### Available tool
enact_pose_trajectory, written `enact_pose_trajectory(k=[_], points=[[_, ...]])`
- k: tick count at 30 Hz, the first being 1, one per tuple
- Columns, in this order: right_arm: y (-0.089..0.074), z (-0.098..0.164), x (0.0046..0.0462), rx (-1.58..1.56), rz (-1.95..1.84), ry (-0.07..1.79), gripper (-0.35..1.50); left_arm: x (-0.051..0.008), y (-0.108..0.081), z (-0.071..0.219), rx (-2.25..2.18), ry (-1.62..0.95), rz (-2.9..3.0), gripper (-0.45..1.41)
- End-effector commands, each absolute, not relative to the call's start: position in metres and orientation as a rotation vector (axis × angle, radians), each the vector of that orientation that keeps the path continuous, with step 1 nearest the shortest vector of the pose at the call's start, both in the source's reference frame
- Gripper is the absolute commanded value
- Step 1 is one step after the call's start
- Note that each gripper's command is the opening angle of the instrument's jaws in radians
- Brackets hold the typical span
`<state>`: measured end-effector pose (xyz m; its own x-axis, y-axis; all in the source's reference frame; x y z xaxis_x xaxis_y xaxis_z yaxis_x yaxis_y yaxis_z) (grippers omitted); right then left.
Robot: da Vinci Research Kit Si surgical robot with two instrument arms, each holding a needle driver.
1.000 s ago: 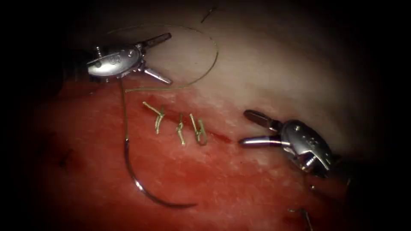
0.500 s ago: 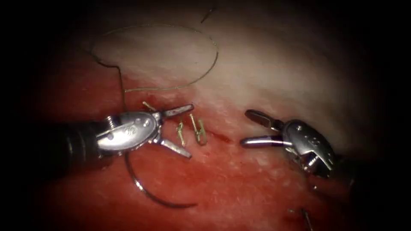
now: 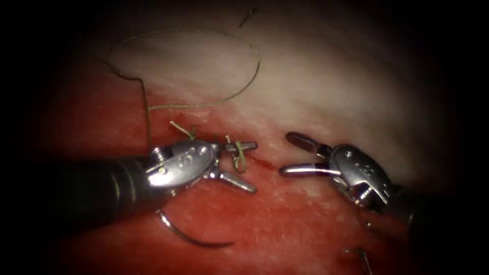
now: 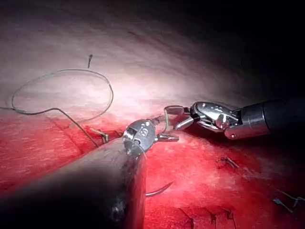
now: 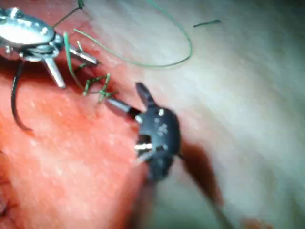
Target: Wound Closure
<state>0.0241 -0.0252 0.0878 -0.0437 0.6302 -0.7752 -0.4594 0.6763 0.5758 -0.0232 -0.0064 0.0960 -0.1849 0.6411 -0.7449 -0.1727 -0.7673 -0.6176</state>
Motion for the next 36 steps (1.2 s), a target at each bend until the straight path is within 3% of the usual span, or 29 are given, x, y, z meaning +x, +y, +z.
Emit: enact_pose_trajectory(k=[1,10,13,27,36], points=[[-0.025,0.088,0.0249,0.159,0.885,1.355,1.13,-0.0237,-0.006,0.096,-1.571,-0.566,1.993,-0.45],[-0.026,0.089,0.0259,0.176,0.805,1.379,1.16,-0.0219,-0.005,0.096,-1.641,-0.497,2.028,-0.45],[-0.026,0.088,0.0274,0.164,0.73,1.378,1.28,-0.0212,-0.004,0.096,-1.635,-0.474,2.026,-0.45],[-0.028,0.089,0.0366,0.032,0.583,1.363,1.31,-0.0206,-0.004,0.096,-1.638,-0.442,2.015,-0.45],[-0.028,0.088,0.0365,0.007,0.592,1.357,1.25,-0.0202,-0.003,0.097,-1.648,-0.432,2.002,-0.45]])
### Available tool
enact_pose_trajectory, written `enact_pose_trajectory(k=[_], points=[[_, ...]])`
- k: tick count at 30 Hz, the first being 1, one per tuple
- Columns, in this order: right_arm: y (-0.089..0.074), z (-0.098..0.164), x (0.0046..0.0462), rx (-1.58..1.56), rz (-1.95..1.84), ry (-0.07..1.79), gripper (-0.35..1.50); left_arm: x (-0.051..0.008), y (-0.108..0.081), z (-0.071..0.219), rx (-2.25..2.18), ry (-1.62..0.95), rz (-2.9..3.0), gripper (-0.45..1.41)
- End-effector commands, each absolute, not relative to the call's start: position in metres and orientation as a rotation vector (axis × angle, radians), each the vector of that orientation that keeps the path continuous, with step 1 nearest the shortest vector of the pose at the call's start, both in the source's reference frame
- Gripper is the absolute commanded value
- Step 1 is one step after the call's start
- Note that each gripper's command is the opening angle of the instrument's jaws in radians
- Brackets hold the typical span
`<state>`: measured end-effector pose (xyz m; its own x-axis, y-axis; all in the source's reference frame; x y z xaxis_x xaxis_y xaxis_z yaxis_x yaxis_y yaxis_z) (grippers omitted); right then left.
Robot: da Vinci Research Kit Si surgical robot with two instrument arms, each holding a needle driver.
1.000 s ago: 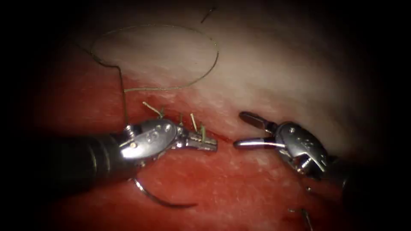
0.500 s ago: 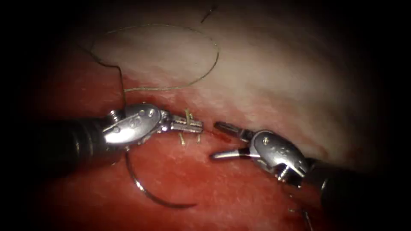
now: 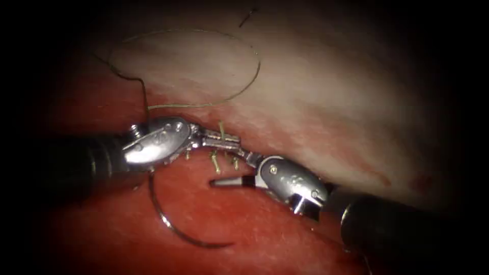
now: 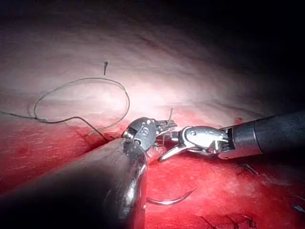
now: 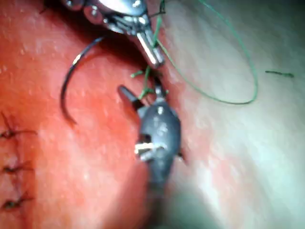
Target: Wound Closure
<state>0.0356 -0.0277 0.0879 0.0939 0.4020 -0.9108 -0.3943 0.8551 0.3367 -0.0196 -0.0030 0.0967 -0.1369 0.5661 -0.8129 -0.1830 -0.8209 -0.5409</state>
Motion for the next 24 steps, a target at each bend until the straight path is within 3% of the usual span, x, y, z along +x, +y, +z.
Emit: enact_pose_trajectory(k=[1,24], points=[[-0.0277,0.0883,0.0367,0.006,0.592,1.357,1.25,-0.0202,-0.003,0.0975,-1.648,-0.431,2.003,-0.45],[-0.0265,0.0896,0.0399,-0.003,0.591,1.341,1.25,-0.021,-0.0036,0.0959,-1.658,-0.432,1.994,-0.45]])
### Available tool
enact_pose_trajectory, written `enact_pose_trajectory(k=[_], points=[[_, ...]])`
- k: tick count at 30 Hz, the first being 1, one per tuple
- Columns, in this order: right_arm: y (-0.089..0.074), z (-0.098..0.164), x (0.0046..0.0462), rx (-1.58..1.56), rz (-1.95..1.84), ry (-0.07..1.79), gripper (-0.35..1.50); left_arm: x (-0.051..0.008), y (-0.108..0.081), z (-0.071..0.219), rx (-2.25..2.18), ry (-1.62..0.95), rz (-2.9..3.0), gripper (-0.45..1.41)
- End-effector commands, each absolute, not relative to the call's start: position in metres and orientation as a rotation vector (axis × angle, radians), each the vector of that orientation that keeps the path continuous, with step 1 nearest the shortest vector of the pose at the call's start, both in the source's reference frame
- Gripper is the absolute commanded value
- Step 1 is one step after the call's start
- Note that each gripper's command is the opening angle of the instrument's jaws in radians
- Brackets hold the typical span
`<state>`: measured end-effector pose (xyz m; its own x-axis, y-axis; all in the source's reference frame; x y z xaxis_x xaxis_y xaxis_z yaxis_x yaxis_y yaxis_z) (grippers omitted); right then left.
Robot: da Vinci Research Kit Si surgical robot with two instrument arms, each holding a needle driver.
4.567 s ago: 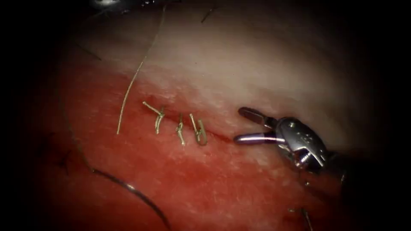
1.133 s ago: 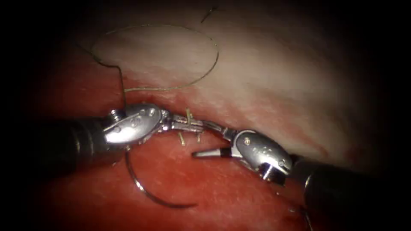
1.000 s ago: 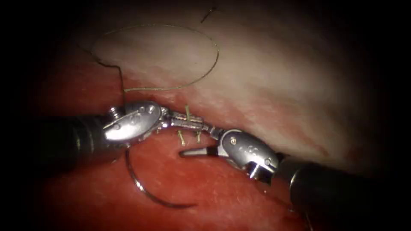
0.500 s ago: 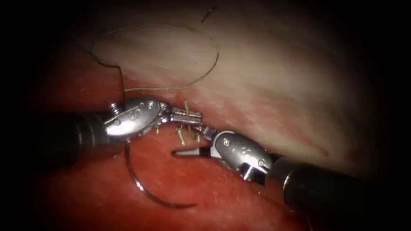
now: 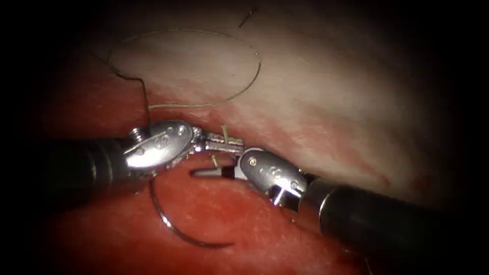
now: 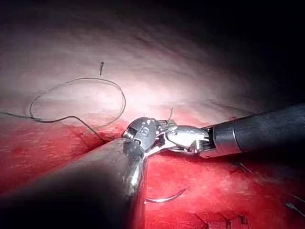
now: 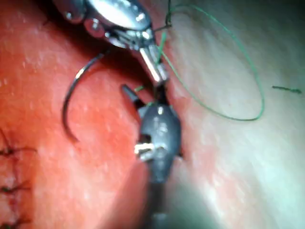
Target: Wound Closure
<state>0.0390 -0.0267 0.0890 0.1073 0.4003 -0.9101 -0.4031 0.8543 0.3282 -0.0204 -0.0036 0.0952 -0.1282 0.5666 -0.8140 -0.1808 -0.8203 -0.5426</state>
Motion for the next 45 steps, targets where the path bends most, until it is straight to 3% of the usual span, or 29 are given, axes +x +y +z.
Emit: enact_pose_trajectory(k=[1,36,38,39,40,41,42,45], points=[[-0.0264,0.0896,0.04,-0.003,0.592,1.341,1.25,-0.021,-0.0036,0.0959,-1.658,-0.432,1.994,-0.45],[-0.0268,0.0899,0.0409,0.0,0.582,1.343,1.25,-0.0209,-0.0072,0.0948,-1.791,-0.5,2.028,-0.45],[-0.027,0.0898,0.0409,0.001,0.581,1.344,1.11,-0.0208,-0.0072,0.0949,-1.791,-0.5,2.028,-0.45],[-0.027,0.0898,0.0409,0.004,0.578,1.347,0.94,-0.0208,-0.0072,0.0949,-1.792,-0.5,2.028,-0.45],[-0.0271,0.0897,0.0408,0.012,0.571,1.355,0.52,-0.0208,-0.0072,0.0949,-1.792,-0.501,2.028,-0.45],[-0.0273,0.0897,0.0407,0.023,0.561,1.362,-0.15,-0.0209,-0.0072,0.0948,-1.792,-0.501,2.028,-0.45],[-0.0273,0.0897,0.0407,0.034,0.553,1.361,-0.35,-0.0209,-0.0072,0.0948,-1.793,-0.501,2.028,-0.45],[-0.0273,0.0896,0.0403,0.042,0.524,1.308,-0.35,-0.0209,-0.0073,0.0947,-1.792,-0.505,2.03,-0.45]])
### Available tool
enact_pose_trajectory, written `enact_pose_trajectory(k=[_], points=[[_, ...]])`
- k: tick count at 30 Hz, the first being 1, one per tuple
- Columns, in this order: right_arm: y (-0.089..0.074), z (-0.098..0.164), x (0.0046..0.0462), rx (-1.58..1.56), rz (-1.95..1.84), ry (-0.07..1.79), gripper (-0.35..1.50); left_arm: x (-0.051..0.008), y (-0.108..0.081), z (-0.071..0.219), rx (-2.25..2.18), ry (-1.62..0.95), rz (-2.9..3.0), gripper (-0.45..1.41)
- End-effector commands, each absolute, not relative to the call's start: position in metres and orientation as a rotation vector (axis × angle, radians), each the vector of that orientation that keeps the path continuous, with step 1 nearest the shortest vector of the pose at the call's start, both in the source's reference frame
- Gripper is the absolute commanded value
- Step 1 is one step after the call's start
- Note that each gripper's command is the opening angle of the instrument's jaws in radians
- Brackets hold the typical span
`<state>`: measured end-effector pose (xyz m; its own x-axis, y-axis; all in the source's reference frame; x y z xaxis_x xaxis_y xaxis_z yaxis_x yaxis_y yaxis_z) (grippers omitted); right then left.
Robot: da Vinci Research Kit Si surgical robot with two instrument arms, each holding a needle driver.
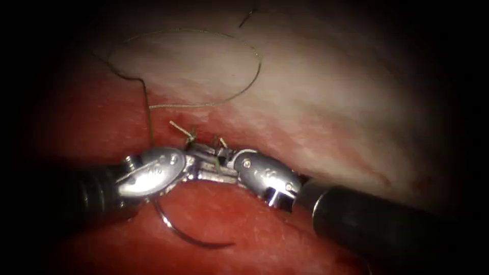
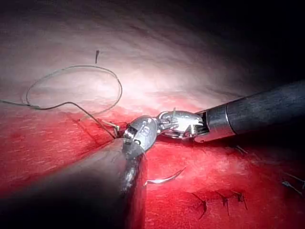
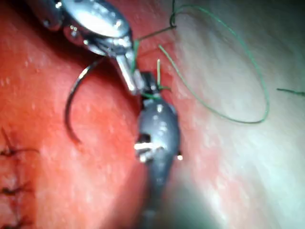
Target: Wound Closure
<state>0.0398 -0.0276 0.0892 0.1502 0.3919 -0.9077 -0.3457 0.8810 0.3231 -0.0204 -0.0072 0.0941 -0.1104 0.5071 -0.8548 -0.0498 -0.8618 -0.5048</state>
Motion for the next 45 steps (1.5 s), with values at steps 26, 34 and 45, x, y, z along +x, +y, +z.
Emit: enact_pose_trajectory(k=[26,34,45], points=[[-0.028,0.086,0.0285,-0.027,0.577,1.326,1.27,-0.0051,-0.006,0.092,-1.714,-0.367,2.17,-0.45],[-0.029,0.086,0.0272,-0.048,0.583,1.319,1.25,-0.0033,-0.004,0.098,-1.578,-0.21,2.24,-0.45],[-0.029,0.086,0.0278,-0.053,0.588,1.319,1.23,0.0008,-0.006,0.108,-1.366,-0.266,2.286,-0.05]])
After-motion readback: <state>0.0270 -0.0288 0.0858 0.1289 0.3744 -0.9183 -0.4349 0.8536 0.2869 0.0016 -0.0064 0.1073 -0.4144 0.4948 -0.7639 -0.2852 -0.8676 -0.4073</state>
